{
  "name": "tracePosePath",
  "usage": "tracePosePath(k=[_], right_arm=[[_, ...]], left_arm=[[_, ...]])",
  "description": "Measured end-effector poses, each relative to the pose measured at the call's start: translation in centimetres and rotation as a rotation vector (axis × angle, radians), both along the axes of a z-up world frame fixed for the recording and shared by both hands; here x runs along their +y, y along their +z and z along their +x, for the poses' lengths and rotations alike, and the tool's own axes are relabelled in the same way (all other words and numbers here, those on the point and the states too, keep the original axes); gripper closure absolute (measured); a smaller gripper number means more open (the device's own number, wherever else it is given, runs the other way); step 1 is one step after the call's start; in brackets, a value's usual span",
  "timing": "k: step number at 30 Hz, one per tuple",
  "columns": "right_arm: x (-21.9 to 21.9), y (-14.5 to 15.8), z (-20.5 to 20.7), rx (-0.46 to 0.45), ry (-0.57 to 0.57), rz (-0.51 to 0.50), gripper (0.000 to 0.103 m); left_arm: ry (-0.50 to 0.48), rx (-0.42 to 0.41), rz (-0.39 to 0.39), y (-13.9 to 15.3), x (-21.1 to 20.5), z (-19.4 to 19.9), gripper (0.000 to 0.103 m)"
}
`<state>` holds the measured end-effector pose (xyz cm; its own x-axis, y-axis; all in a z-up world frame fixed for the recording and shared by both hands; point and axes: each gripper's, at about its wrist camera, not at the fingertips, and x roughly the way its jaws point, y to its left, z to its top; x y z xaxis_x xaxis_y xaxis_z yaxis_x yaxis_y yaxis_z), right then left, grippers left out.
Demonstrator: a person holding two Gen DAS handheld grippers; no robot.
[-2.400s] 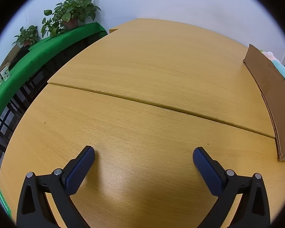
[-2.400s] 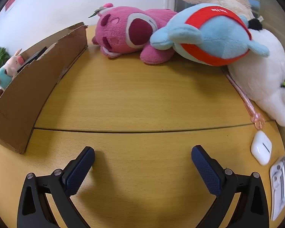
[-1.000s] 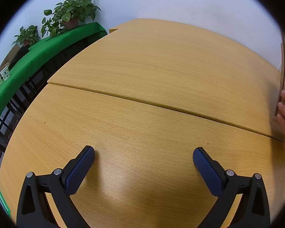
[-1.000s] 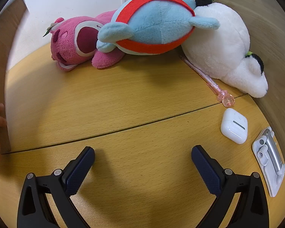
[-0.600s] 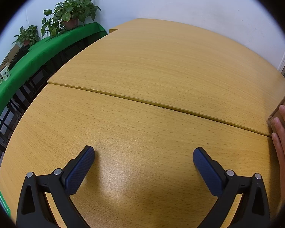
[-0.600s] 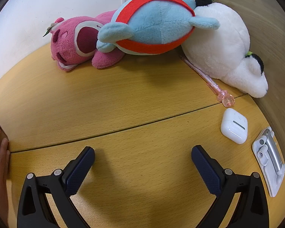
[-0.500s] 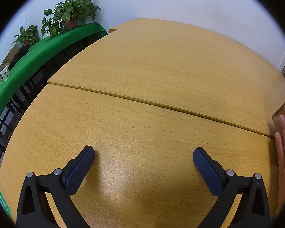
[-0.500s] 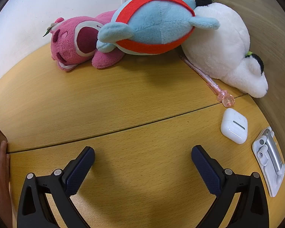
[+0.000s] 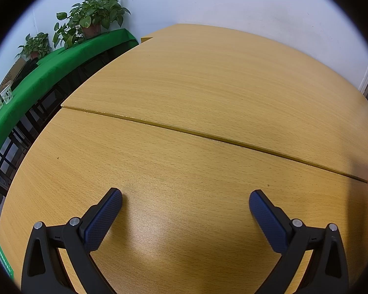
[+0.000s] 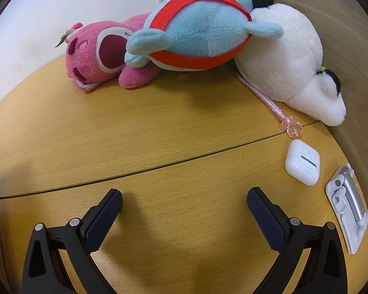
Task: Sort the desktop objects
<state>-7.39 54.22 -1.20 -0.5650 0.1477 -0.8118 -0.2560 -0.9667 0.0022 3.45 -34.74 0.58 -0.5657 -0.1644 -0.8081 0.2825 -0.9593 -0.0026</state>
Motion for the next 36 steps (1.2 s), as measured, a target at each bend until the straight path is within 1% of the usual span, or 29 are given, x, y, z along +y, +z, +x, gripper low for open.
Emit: tracePosePath(k=[6,16,20,22,26,36], right_arm=[[0.5,-0.3,-0.8,0.000,0.000,0.000,0.000],[0.2,-0.3,-0.4,0.000,0.000,0.000,0.000],[0.4,-0.4,-0.9,0.000,0.000,0.000,0.000],[-0.4,0.7,-0.7,-0.001,0.000,0.001,0.000],[-0.5,0.7,-0.1,-0.001,0.000,0.001,0.000],[-0.5,0.7,-0.1,-0.001,0.001,0.001,0.000]], left_arm=[[0.001,0.001,0.000,0.0,0.1,0.0,0.000],[0.002,0.001,0.000,0.0,0.1,0.0,0.000],[0.002,0.001,0.000,0.0,0.0,0.0,0.000],[0.002,0.001,0.000,0.0,0.1,0.0,0.000],[0.002,0.001,0.000,0.0,0.0,0.0,0.000],[0.003,0.002,0.000,0.0,0.1,0.0,0.000]])
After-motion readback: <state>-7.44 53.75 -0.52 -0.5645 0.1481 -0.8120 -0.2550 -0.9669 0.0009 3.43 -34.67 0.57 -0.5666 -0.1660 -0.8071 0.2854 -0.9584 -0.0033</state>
